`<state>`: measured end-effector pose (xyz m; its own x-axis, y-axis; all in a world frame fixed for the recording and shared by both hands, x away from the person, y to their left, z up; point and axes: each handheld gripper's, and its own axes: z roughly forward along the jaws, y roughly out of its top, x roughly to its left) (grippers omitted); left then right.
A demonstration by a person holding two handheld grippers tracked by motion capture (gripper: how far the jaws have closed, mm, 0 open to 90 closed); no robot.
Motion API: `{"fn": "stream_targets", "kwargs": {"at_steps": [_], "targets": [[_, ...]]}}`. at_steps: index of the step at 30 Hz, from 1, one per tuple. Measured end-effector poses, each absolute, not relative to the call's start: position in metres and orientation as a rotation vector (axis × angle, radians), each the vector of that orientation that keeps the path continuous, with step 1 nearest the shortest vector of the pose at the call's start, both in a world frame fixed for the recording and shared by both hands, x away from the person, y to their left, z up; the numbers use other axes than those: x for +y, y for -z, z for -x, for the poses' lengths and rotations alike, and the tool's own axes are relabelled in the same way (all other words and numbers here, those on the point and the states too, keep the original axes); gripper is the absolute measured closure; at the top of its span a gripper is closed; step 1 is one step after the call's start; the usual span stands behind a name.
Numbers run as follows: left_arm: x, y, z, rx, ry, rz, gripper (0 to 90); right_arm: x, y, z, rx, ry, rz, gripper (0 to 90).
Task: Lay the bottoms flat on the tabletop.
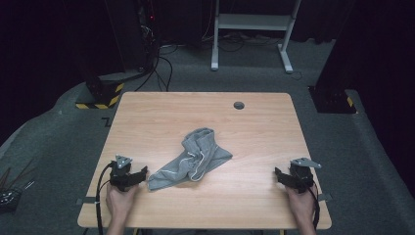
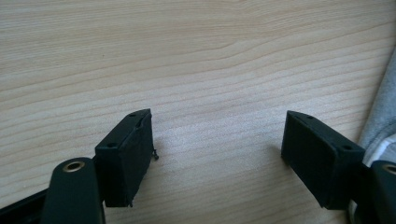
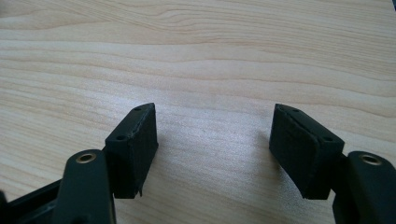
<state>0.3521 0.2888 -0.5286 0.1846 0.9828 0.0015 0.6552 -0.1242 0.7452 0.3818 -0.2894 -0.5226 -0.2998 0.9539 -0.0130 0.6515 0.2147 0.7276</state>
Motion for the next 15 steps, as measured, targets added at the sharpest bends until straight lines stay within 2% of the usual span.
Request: {"fn": "stream_targets", "kwargs": {"at_steps": [15], "targets": [[0.2869, 0.5278, -0.3527, 1.523, -0.648, -1.848, 22.9, -0.2893, 0.5226, -0.3818, 2.033, -0.865, -1.479, 31.9]]}}
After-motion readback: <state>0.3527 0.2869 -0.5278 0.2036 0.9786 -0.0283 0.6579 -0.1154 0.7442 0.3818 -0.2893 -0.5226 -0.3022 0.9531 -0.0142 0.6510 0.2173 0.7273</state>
